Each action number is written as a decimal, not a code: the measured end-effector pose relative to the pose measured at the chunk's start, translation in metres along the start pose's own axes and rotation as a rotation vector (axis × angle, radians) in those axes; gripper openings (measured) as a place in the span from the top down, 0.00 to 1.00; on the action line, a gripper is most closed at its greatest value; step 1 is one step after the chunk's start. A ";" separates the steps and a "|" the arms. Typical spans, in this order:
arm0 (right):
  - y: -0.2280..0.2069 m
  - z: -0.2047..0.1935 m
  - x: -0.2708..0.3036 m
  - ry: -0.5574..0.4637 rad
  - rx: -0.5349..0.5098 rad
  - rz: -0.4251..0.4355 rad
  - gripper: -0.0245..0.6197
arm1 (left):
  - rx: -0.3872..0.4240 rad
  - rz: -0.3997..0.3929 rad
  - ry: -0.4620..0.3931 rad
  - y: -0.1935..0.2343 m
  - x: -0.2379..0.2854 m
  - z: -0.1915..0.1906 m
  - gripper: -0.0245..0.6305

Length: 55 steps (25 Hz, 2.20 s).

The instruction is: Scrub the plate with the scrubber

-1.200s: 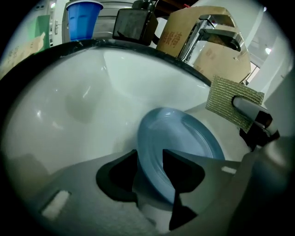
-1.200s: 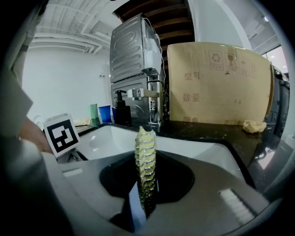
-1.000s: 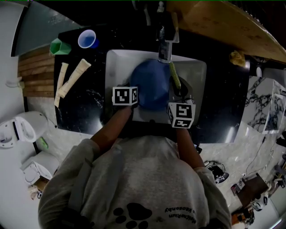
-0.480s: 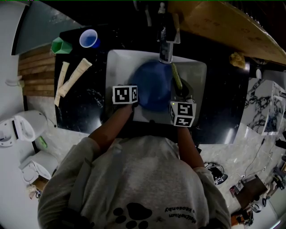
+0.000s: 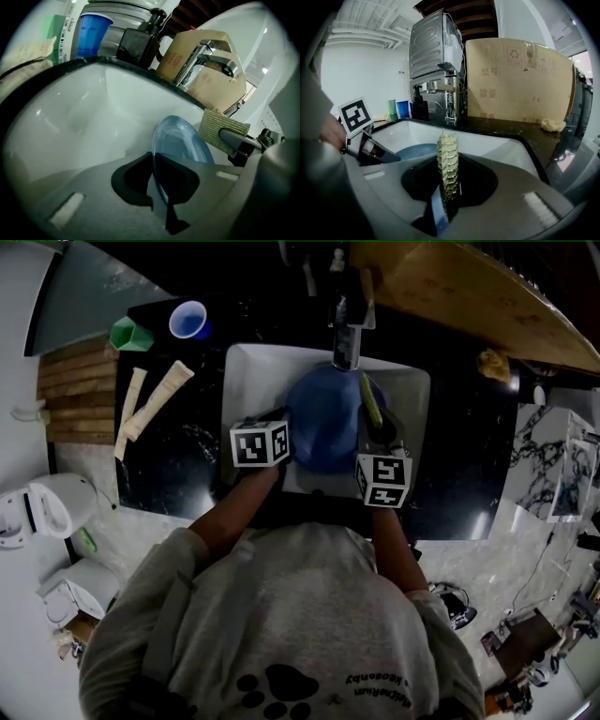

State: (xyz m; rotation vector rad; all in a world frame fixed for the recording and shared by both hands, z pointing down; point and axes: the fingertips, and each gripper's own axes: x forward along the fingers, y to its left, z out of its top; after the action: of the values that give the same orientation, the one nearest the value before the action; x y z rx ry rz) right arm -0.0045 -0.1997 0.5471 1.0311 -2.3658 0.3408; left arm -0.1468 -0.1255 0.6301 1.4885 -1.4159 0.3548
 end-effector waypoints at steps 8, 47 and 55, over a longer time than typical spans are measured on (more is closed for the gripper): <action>0.004 0.024 -0.022 -0.061 -0.011 -0.011 0.86 | 0.035 -0.064 -0.062 -0.021 -0.025 0.013 0.94; -0.012 0.045 -0.188 -0.015 -0.487 -0.197 0.86 | 0.139 -0.367 0.003 -0.197 -0.077 -0.019 0.93; -0.049 0.006 -0.175 0.265 -0.806 -0.303 0.86 | 0.223 -0.336 0.005 -0.230 -0.046 -0.015 0.93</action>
State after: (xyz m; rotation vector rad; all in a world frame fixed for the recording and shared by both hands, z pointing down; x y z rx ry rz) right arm 0.1283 -0.1297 0.4452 0.8452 -1.7938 -0.5227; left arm 0.0469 -0.1320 0.4980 1.8713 -1.1226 0.3118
